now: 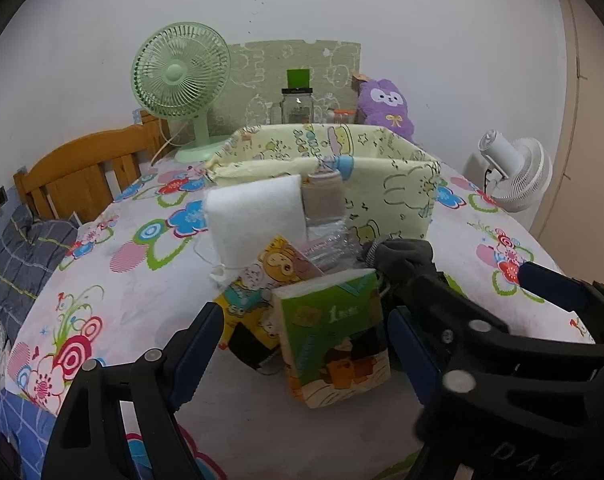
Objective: Organize soft objects
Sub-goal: 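Grasp the green tissue pack with the left tool while the right tool grasps the black folded item, then lift the green pack with the left tool while the right tool carries the black item toward the box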
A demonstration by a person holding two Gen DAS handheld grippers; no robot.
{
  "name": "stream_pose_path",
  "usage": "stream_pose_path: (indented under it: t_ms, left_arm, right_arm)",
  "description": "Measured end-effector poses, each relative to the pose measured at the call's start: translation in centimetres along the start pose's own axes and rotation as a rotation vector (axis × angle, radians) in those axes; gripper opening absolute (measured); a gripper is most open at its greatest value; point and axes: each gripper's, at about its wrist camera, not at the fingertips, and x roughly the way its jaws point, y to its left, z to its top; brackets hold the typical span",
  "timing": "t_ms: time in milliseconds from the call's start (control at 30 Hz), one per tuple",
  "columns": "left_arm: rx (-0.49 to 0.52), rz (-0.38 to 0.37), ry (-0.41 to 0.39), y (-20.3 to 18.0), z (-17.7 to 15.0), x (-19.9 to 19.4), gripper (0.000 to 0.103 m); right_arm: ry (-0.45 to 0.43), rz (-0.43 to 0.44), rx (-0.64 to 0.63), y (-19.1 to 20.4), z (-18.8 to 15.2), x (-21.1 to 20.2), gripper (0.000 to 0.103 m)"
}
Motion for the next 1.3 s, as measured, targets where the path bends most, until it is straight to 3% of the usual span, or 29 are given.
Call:
stream_pose_path:
  t_ms: [400, 700, 1033, 1300]
  left_arm:
    - [-0.021, 0.006, 0.040, -0.2, -0.6, 2.1, 0.086]
    - [0.012, 0.024, 0.062, -0.6, -1.2, 3.0, 0.086]
    - [0.029, 0.019, 0.045, -0.4, -1.6, 2.0, 0.061]
    - [0.008, 0.010, 0.057, -0.1, -1.0, 1.4, 0.054]
  right_arm:
    - [0.041, 0.022, -0.005, 0.4, -0.5, 2.0, 0.086]
    - [0.094, 0.037, 0.003, 0.4, -0.9, 3.8, 0.072]
    - [0.116, 0.064, 0.015, 0.7, -1.2, 3.9, 0.045]
    - [0.120, 0.076, 0.011, 1.0, -0.9, 3.3, 0.031]
